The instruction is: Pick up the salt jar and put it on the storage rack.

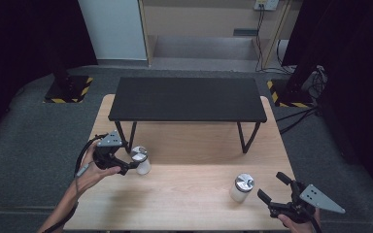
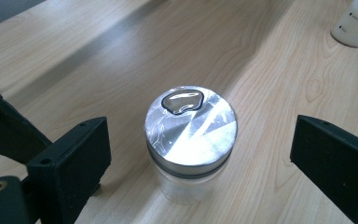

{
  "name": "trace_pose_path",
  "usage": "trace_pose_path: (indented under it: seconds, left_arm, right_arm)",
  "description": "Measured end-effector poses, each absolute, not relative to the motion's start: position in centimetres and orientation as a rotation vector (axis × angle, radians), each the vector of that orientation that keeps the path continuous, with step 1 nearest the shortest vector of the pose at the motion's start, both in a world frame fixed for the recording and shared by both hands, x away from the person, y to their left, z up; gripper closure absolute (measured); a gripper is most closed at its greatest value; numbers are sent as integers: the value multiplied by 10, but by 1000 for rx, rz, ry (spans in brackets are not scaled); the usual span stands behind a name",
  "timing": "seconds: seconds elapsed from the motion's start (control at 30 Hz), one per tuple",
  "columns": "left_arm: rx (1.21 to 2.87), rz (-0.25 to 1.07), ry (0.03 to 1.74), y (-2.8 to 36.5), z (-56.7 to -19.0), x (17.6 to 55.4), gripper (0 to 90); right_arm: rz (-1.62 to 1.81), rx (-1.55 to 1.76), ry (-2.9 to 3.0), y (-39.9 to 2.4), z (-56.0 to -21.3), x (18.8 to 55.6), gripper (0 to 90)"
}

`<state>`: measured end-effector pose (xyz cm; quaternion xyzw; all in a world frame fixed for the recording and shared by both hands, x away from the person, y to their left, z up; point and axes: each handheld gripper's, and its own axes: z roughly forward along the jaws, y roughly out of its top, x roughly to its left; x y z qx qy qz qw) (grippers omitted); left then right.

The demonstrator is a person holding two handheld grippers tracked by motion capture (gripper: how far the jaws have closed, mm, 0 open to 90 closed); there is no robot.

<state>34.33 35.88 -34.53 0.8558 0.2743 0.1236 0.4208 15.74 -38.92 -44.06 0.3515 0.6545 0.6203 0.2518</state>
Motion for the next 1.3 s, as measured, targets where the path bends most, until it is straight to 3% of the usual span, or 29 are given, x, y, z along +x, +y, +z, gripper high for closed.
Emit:
trace_pose_path:
  seconds: [0.57,0.77,0.93,1.3]
  left_arm:
    - [2157,297,696,345,-367,359,84]
    - [2151,319,688,341,-375,358,134]
    - [2088,321,674,348,-383,355,330]
    - [2077,343,694,345,-384,349,336]
  right_arm:
    - [1683,964,1777,-390,-441,157,39]
    - [1683,965,1776,-391,-441,157,41]
    - [1684,967,1775,-391,-441,157,42]
    - [1686,969,1766,-391,-442,156,43]
